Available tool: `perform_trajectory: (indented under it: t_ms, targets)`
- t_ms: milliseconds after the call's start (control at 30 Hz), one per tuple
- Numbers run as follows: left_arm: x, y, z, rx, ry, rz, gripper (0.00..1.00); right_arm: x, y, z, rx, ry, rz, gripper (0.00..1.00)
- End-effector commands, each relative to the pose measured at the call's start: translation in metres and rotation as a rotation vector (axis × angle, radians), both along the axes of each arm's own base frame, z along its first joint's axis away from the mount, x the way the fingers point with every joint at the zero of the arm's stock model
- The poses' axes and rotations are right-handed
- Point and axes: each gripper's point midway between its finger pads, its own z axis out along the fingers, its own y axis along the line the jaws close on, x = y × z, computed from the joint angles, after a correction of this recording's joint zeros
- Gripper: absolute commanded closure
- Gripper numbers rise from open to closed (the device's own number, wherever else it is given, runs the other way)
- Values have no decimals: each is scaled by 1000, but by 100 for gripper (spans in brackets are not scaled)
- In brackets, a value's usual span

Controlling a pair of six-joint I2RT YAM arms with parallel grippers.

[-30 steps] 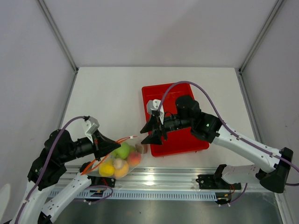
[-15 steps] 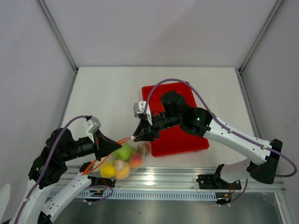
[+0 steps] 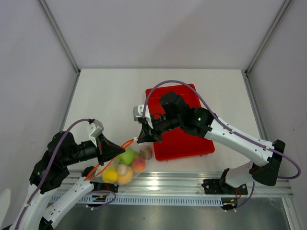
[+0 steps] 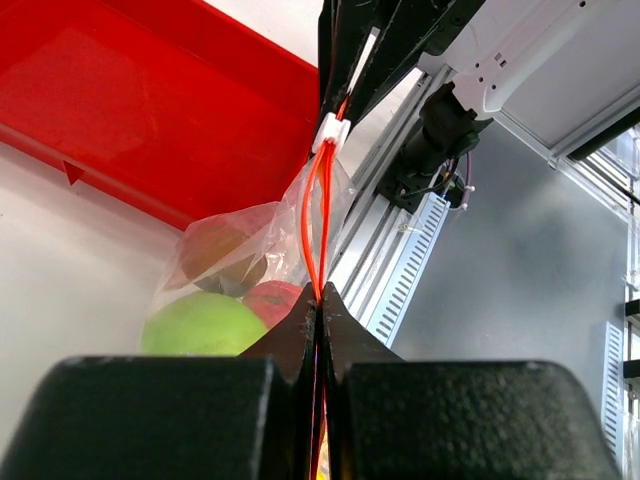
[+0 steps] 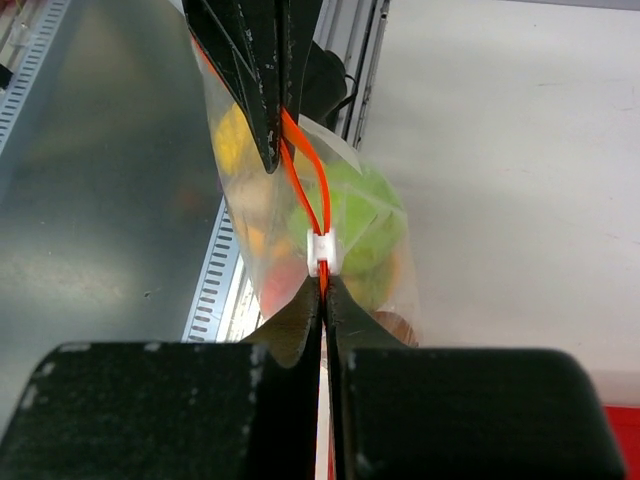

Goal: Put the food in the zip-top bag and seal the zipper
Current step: Zip the zipper food storage bag at the center of the board.

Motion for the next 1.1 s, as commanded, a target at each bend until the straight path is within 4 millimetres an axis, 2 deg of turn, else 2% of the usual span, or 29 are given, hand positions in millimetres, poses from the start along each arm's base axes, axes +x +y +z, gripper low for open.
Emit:
perform_trajectory:
  t_ms: [0, 100, 200, 267, 300, 400, 567, 800, 1000, 1067]
  targets:
    - [1, -6, 12, -33, -36, -29, 99, -2, 6, 11, 24, -8, 26, 100]
    - [0, -3, 15, -36, -69, -20, 99, -3, 9, 16, 49, 17, 18, 100]
    - [3, 0, 23, -55, -116, 2, 75, -4, 14, 21, 77, 60, 2, 100]
    - [5, 0, 30, -73, -155, 10, 66, -6, 17, 23, 86, 88, 5, 100]
    - [7, 0, 32, -79, -170, 18, 57, -7, 19, 23, 80, 122, 1, 100]
    - [10, -3, 39, -93, -206, 9, 53, -11, 23, 24, 64, 188, 5, 100]
    - [15, -10, 37, -86, -213, -21, 54, -20, 24, 27, 52, 229, 3, 100]
    - [18, -19, 32, -92, -222, -71, 66, -25, 26, 25, 23, 253, -5, 100]
    - [17, -22, 26, -77, -231, -103, 65, -31, 27, 28, 34, 258, 24, 100]
    - [15, -23, 26, -85, -239, -120, 72, -31, 27, 29, 35, 258, 27, 100]
